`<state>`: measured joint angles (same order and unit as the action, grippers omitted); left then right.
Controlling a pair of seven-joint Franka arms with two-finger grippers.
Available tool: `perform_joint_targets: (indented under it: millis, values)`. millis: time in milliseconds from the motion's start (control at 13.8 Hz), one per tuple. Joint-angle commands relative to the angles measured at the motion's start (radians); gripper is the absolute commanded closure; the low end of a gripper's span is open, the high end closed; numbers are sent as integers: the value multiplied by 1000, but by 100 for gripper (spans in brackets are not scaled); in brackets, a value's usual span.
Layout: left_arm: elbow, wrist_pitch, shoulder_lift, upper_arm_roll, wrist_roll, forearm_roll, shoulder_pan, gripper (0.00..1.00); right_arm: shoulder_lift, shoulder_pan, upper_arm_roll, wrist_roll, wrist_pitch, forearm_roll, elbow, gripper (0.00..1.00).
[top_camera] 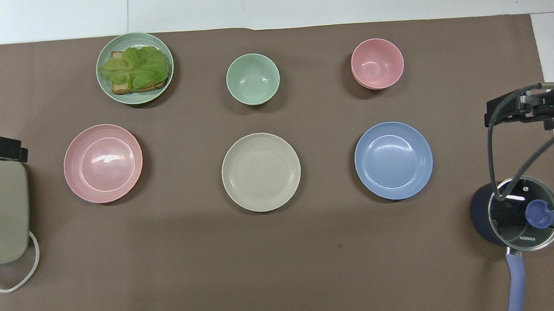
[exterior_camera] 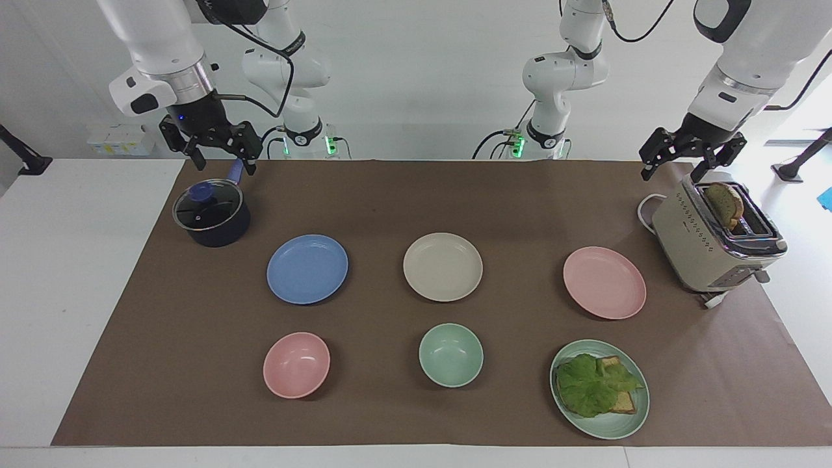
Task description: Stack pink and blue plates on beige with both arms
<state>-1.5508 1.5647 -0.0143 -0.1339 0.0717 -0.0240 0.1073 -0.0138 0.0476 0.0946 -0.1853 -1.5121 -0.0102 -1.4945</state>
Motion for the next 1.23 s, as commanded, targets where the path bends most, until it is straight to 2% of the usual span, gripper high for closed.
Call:
perform_joint_targets:
  millis: [0,218,725,1016,1161]
  values:
    - [-32,18,-24,5,0,-8,-6,0,14,15,5,-6,-20,21,-21,0]
    - [-52,29,-13,5,3,-7,-2,0,14,15,5,-10,-20,21,-20,0]
    - [-271,302,16,5,3,-7,35,0,15,17,5,-16,-19,19,-21,0]
    - [-322,449,146,7,-6,-7,43,0,15,17,5,-17,-20,21,-23,0]
    - [-363,530,180,10,-6,-5,49,0,15,17,5,-14,-20,21,-23,0]
